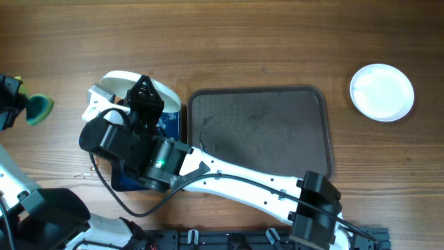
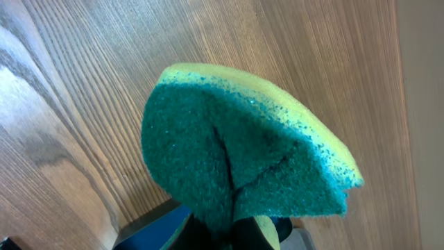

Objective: Clean dirty plates on tray and stack at the side
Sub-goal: 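Hold the plate tilted over the blue basin with the right gripper to rinse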

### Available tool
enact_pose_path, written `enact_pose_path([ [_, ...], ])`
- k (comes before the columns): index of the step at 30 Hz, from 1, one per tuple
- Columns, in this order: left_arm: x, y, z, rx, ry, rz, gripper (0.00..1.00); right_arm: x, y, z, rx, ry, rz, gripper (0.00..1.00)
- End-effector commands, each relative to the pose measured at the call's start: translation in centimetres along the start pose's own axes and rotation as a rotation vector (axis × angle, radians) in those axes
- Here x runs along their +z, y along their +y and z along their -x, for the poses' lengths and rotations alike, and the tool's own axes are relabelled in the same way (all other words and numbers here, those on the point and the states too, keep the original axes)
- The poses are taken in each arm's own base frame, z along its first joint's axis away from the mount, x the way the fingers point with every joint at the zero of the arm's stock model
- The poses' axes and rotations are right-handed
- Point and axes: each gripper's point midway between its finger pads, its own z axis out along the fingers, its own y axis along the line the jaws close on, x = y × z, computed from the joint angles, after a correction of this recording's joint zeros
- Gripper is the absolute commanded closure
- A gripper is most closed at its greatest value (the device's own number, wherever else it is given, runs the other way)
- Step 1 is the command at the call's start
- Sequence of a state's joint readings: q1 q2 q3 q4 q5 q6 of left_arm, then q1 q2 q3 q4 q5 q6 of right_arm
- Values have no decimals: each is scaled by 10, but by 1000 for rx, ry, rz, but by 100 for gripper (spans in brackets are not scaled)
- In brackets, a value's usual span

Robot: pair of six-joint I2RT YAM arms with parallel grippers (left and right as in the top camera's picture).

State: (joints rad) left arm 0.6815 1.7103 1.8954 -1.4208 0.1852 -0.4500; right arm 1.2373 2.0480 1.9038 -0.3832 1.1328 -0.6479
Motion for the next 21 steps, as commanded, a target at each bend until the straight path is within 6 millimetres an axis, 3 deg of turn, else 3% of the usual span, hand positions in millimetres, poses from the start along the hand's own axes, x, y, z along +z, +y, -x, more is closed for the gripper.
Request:
enact_pose_path([
  [1,-3,-5,1,-3,4,-30,96,-2,-9,-7,86,45,-49,96],
  [4,-3,-5,1,-4,4,-29,96,-4,13,0,80,-6,66,96],
  [6,-3,-5,1,-3,6,-31,96,-4,-14,-7,195,48,-80,96],
  [7,-3,-5,1,-3,7,-31,96,-4,-4,-2,176,18,-24,96],
  [9,-2,-5,1,-3,6,-31,96,-4,-8,-4,161,30,-43,96],
  [10,-3,-5,1,-3,6,-31,96,-6,2,1,176,-1,24,96],
  [12,-3,-6,0,-3,8,-35,96,-11,42,7,106,-69,258,96],
  [13,-3,-6,0,-3,9,-35,96,-3,31,-1,179,-25,204,95],
  [15,-3,-5,-1,-4,14,-32,96,8,-22,-29,309,113,-124,96],
  [16,-3,-5,-1,-5,15,-31,96,9,-34,-35,291,144,-195,95],
  [19,-3,-7,-2,-5,21,-44,96,14,-9,-24,179,79,-14,96],
  [21,-3,-7,-4,-2,27,-41,96,11,-21,-28,199,107,-86,96],
])
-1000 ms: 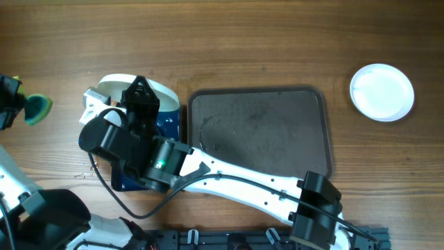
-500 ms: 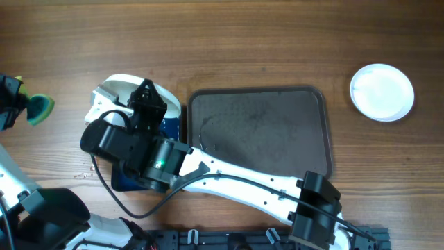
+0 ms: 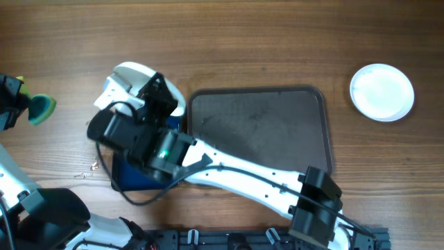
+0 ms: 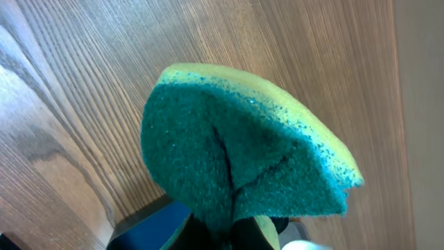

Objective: Clean dirty plates on tray and stack at the side
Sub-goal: 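Hold the plate tilted over the blue basin with the right gripper to rinse, then carry the rinsed plate right and set it on the plate stack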

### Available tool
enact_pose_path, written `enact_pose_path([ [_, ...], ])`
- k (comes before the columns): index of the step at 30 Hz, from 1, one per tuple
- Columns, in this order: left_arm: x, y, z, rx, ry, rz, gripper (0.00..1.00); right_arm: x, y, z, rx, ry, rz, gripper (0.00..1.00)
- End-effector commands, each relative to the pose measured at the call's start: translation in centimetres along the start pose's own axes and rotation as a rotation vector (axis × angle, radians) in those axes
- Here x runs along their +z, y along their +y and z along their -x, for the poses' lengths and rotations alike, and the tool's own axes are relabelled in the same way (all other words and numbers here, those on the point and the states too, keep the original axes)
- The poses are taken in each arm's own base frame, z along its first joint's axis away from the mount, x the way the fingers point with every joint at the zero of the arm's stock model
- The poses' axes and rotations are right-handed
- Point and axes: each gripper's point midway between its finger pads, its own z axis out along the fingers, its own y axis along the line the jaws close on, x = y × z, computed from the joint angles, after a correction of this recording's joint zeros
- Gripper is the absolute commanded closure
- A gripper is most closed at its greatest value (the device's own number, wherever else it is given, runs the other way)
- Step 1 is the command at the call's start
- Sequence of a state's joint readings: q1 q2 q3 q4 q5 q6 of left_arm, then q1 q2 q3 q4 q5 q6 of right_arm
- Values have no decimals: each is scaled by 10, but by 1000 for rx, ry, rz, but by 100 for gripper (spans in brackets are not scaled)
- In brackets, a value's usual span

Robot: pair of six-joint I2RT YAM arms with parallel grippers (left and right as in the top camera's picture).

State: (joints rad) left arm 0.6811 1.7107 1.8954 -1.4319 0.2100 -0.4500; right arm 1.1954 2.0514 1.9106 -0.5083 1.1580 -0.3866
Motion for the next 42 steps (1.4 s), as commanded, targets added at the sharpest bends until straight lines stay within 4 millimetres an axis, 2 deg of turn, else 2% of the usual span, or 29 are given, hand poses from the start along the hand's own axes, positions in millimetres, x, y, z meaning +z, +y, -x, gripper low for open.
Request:
enact_pose_path([
  [1,-3,-4,0,-1,6,-25,96,-5,-10,2,21,5,-32,96],
  [3,-3,-4,1,-1,3,-27,96,-6,11,-1,9,-10,98,96],
  [5,-3,-4,0,-1,8,-24,96,8,20,-24,125,67,169,96],
  [7,-3,-3,-2,-2,14,-21,96,24,45,-54,253,194,381,96],
  [8,-2,-5,-2,2,15,-22,96,29,50,-65,307,247,454,96],
  [10,-1,-11,-5,20,17,-27,96,44,43,-86,451,360,573,96],
  [12,0,-17,-10,40,24,-31,96,52,29,-93,530,399,641,96],
  [15,4,-33,-23,94,42,-41,96,74,-25,-109,726,443,663,96],
  [17,9,-52,-38,158,66,-53,96,96,-83,-149,890,521,556,96],
  [20,24,-83,-69,265,120,-64,96,118,-143,-225,1042,667,417,96],
  [23,41,-111,-99,369,170,-73,96,125,-177,-300,1167,827,364,95],
  [26,61,-141,-141,492,225,-82,96,121,-213,-375,1303,954,266,96],
  [28,72,-156,-168,564,256,-84,96,112,-235,-425,1389,1032,175,96],
  [30,84,-165,-191,636,267,-59,96,98,-245,-465,1453,1113,114,96],
  [34,102,-171,-224,748,258,14,96,72,-238,-537,1557,1275,9,96],
  [37,106,-174,-237,777,273,16,96,59,-214,-586,1641,1362,-53,96],
  [41,106,-173,-238,779,276,19,96,46,-170,-630,1717,1441,-96,96],
  [42,106,-173,-238,779,278,22,96,45,-165,-635,1726,1443,-98,96],
])
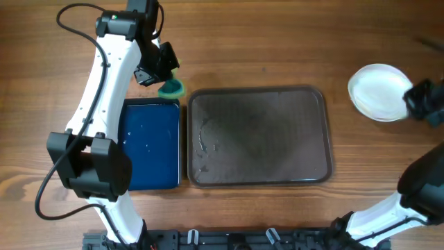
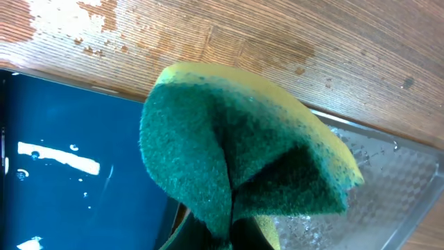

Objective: Clean dirty plates on tray and stack at the side
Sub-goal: 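Carry the rinsed plate right and set it on the plate stack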

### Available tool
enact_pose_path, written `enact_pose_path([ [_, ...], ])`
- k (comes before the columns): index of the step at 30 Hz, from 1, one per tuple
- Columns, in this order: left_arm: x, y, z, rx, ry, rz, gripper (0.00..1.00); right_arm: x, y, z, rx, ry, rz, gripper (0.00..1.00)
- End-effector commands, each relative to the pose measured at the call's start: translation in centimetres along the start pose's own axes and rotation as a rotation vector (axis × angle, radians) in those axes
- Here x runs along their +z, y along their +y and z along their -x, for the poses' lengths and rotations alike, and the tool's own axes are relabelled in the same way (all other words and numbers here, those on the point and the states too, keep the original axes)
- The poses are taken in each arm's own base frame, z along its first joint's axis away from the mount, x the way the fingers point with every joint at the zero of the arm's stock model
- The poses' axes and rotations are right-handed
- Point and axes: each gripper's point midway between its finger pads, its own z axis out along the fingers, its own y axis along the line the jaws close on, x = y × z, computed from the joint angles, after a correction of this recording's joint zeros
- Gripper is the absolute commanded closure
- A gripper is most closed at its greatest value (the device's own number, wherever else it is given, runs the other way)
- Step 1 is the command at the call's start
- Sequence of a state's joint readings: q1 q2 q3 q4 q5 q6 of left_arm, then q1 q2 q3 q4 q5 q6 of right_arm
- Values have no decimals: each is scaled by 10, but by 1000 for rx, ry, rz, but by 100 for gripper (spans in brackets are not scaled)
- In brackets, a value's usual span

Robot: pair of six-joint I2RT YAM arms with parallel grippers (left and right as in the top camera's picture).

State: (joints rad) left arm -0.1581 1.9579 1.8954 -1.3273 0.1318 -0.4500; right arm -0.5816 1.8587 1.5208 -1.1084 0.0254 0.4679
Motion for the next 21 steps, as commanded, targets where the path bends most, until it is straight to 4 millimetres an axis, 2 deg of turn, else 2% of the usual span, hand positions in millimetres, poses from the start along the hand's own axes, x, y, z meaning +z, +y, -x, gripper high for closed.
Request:
enact_pose_path([
  [1,-3,3,4,-2,-16,16,96,34,-13,-14,71,44,21,96],
  [5,-3,4,3,-2,-13,18,96,54,-12,-17,111,46,62,96],
  [15,-3,7,-2,-4,8,30,96,53,1,4,138,-35,127,96],
  [16,-3,7,-2,-5,8,30,96,53,2,7,136,-46,133,92],
  [18,-3,7,-2,-5,7,30,96,53,4,9,136,-53,141,59],
  [21,-3,6,-1,-5,7,30,96,51,10,13,123,-65,174,58],
])
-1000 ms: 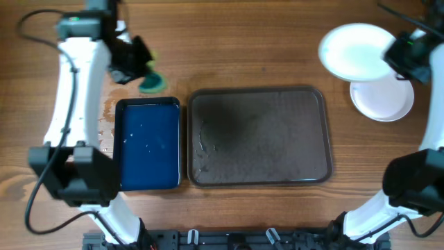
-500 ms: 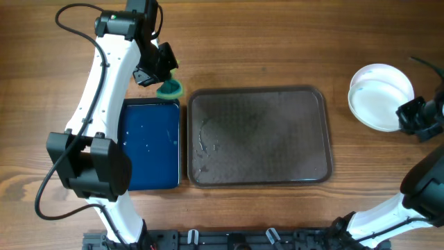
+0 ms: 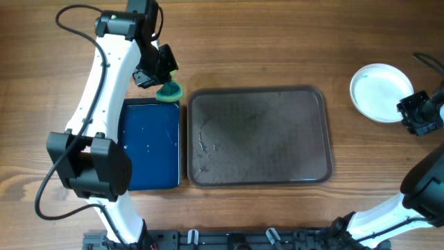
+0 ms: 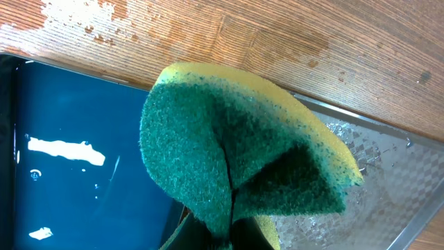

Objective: Clean dirty plates on tray and stack at the side
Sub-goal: 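Carry the rinsed plate right and set it on the plate stack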

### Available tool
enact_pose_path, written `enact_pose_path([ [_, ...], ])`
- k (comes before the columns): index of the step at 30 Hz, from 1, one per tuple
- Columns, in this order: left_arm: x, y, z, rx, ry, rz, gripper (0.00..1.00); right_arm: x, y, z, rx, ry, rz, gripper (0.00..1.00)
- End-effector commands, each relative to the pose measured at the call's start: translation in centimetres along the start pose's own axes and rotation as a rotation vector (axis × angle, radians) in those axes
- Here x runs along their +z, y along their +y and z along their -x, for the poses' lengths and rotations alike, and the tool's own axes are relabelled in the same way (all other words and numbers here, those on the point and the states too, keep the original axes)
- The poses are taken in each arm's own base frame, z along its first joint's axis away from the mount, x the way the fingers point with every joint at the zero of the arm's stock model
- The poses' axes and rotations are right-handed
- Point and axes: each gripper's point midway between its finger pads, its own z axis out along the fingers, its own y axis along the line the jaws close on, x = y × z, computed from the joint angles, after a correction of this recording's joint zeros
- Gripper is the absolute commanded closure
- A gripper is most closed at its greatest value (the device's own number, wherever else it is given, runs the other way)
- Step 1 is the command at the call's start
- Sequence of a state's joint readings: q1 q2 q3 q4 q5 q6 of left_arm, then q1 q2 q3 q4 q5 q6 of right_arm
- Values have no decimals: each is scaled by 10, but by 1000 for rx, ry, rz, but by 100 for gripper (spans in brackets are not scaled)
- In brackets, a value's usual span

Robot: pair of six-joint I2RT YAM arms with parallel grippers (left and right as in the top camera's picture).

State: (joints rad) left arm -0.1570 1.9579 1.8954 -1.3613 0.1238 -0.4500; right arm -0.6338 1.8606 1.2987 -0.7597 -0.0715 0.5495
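Observation:
My left gripper point(image 3: 166, 86) is shut on a green-and-yellow sponge point(image 3: 169, 91), folded between the fingers point(image 4: 229, 153). It hangs over the far right corner of the blue tub of water point(image 3: 149, 153), beside the brown tray's point(image 3: 263, 139) far left corner. The tray holds only wet smears. A white plate point(image 3: 380, 92) lies at the far right of the table. My right gripper point(image 3: 409, 110) sits just off the plate's lower right edge; its jaws are too small to read.
In the left wrist view the tub point(image 4: 69, 139) lies left and the tray's wet corner point(image 4: 388, 180) right, with damp wood behind. The left arm runs along the tub's left side. Cables trail at the far left and right edges.
The sponge in my left gripper has shifted slightly nearer, further over the tub's corner. My right gripper has moved from the plate's right edge to just below and right of it.
At first my right arm reached across to the left with a white plate over the tub, while my left gripper held the sponge at the far left. Later the right gripper was beside the plate at the far right and the sponge hung by the tub's far corner.

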Motion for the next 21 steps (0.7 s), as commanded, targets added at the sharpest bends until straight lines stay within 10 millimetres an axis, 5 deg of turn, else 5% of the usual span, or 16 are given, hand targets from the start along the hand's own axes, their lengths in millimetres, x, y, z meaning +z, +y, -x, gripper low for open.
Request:
enact_pose_path([
  [1,-3,2,5,0,-21,10,96,-2,19,1,-35,9,93,57],
  [4,-3,5,7,-2,-30,27,96,-17,37,8,-68,11,164,62],
  [5,-3,6,8,-3,-31,29,96,-22,42,10,-87,14,181,71],
  [6,-3,6,8,-3,-31,29,96,-26,47,11,-116,8,193,93],
  [7,-3,6,8,-3,-32,29,96,-29,51,12,-137,0,197,96],
  [14,-3,6,8,-4,-31,28,96,-23,73,15,-237,-39,222,95],
  [21,-3,6,8,-4,-31,28,96,32,74,-29,-281,131,147,96],
])
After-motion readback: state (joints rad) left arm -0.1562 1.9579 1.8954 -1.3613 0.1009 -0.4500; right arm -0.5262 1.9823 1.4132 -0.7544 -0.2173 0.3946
